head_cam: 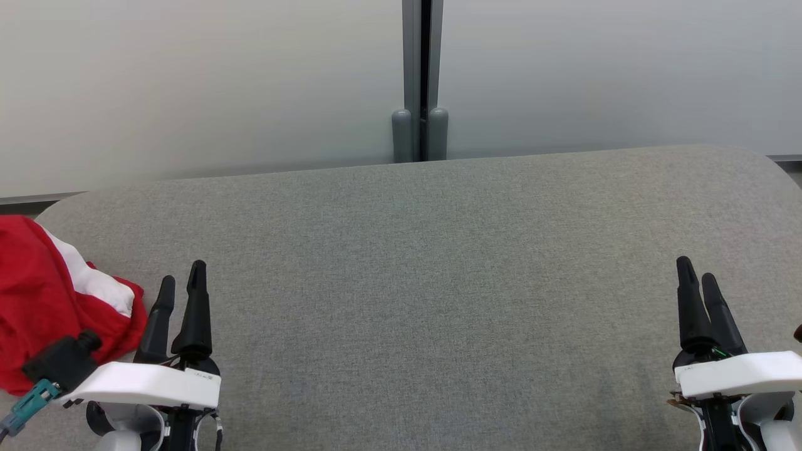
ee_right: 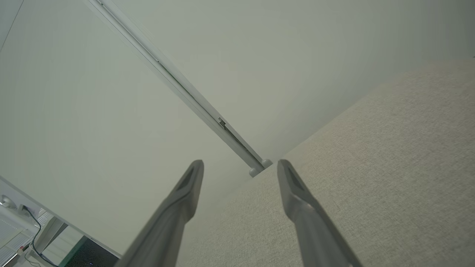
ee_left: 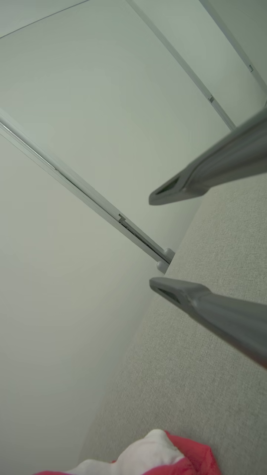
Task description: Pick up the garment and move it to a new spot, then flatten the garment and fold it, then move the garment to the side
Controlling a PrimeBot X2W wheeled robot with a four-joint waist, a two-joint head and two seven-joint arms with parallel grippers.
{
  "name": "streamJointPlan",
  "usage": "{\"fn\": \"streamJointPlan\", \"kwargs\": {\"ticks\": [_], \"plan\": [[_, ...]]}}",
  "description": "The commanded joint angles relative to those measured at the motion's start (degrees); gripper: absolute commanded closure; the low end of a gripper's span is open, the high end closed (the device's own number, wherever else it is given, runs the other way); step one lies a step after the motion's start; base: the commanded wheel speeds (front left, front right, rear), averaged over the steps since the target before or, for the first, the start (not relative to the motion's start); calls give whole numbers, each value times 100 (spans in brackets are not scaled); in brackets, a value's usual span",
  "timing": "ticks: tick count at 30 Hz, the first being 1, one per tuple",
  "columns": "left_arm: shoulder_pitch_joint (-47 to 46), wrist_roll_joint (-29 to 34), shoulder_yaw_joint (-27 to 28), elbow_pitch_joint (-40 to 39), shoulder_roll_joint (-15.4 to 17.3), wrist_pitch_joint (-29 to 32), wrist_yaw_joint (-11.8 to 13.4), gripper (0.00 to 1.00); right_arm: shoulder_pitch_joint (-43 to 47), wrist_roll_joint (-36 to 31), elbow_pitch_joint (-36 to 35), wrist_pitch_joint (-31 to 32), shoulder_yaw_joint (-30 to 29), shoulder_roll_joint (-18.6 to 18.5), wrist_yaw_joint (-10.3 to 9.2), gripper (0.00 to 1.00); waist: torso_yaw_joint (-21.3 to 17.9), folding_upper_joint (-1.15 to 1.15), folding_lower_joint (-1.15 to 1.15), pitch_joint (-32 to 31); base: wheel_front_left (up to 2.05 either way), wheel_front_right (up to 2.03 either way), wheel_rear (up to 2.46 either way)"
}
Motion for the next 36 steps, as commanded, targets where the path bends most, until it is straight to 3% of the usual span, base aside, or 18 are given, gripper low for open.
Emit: {"fn": "streamJointPlan", "kwargs": {"ticks": [1,24,36], "plan": [[-61,215,-6,-76,71,-57,32,0,-73,-197,-79,-65,23,-69,2,0,0,0,0,-2,0,0,0],[24,1944,-255,192,277,-420,226,0,6,-2099,-10,-142,283,-138,2,0,-25,0,0,-48,0,0,0],[68,2568,-334,310,316,-568,325,0,77,-2634,88,-174,315,-84,2,0,-54,0,0,-44,0,0,0]]}}
